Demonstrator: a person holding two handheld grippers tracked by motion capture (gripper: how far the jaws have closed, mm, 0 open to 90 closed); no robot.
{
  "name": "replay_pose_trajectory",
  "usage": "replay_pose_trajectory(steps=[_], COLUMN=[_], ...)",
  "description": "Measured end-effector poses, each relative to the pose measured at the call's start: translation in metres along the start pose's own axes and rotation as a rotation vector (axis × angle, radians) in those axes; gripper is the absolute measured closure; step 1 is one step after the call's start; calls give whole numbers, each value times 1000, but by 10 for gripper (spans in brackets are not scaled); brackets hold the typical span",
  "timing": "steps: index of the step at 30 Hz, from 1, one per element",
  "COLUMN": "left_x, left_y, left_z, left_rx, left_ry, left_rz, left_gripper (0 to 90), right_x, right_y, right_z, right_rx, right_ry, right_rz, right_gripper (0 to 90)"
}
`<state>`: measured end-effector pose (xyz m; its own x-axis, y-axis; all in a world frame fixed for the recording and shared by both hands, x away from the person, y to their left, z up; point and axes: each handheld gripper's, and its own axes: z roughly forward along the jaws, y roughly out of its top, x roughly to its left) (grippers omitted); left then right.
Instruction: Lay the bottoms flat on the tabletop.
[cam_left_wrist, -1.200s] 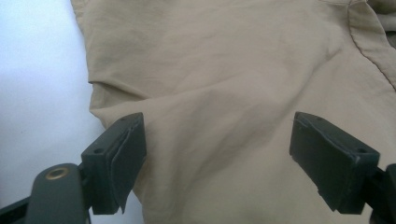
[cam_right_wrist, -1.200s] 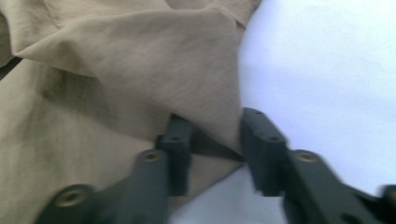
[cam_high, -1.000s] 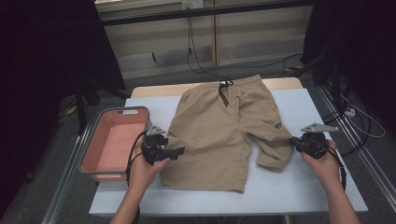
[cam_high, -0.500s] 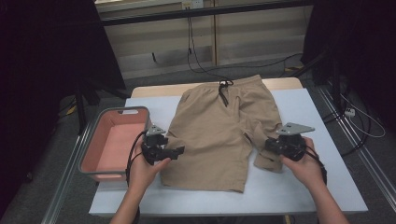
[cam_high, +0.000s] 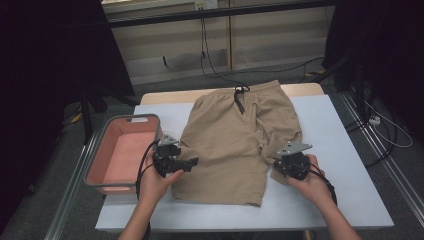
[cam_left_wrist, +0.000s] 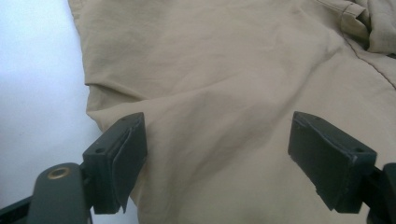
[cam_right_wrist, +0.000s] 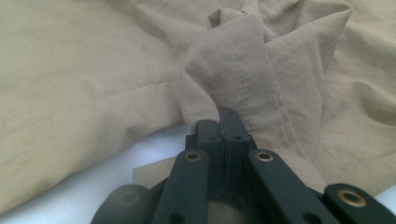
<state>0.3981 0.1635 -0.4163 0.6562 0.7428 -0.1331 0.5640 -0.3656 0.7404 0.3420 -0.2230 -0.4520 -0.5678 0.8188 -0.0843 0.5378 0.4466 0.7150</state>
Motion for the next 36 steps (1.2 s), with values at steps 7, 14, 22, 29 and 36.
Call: replay_pose_trajectory(steps=[7,14,22,29,36], left_x=[1,2,3,3,4], left_y=[0,1,1,1,0], left_z=[-1,-2,-3,-2,-1], left_rx=[-8,-6,-11,-9,-7], left_ry=[2,0,-4,-5,-5], left_rz=[3,0,-5,-5,-12], left_gripper=[195,195,195,195,195], right_x=[0,2,-3,2,-5], right_y=[-2,0,8,6,25], right_z=[-2,-8,-25,-21,-29], right_rx=[-13,-22,-93,-90,-183], right_ry=[20,33,12,21,2], right_rz=[1,-8,-26,-25,3], right_gripper=[842,895,900,900,900])
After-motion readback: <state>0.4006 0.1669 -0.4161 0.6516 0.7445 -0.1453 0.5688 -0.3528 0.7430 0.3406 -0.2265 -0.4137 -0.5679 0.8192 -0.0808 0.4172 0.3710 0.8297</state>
